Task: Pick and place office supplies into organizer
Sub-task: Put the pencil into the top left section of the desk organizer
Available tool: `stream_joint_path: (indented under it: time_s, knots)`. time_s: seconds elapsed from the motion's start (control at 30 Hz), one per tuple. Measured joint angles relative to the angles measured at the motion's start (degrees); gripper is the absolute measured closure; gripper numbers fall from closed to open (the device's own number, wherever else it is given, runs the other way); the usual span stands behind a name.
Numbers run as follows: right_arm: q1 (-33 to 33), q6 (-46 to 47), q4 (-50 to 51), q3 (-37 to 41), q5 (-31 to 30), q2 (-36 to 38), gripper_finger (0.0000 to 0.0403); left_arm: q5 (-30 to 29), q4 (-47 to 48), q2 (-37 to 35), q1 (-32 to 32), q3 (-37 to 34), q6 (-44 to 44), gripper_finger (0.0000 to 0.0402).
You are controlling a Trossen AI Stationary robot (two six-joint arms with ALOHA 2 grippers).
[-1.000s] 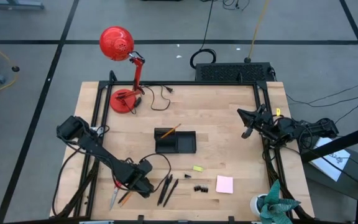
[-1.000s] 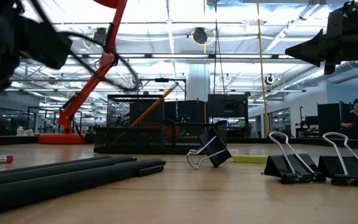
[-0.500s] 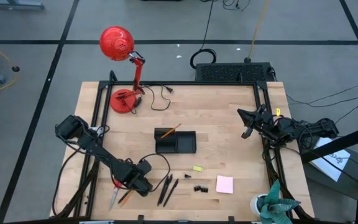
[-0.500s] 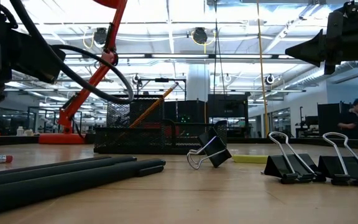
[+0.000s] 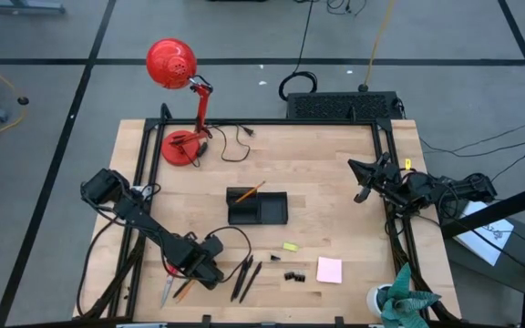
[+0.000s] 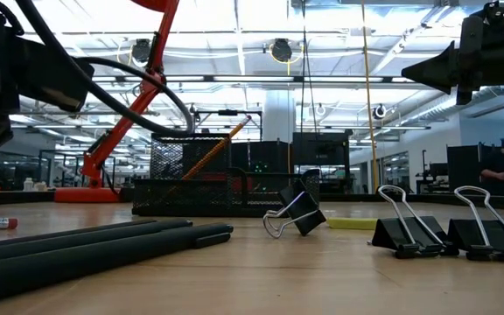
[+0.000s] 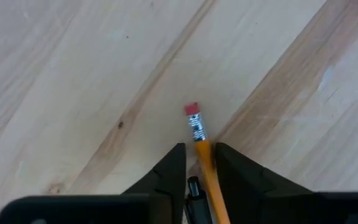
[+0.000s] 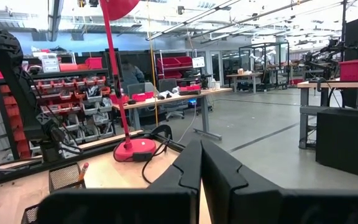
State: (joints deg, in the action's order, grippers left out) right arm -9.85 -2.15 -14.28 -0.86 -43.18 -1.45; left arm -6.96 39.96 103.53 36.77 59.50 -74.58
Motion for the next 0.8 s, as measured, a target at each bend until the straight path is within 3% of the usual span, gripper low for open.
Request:
stream_joint_path:
  time_s: [0.43,0.8]
  knots:
    - [0.0,0.0,0.0,0.0,0.0,0.0,0.0399,-1.1,-2.2,0.0,-0.1,0.0,1.0,0.0392]
    - [0.0,0.0,0.0,0.0,0.0,0.0,0.0399,-6.7,-15.0,0.4,0.3,-0.2,12.3,0.0381]
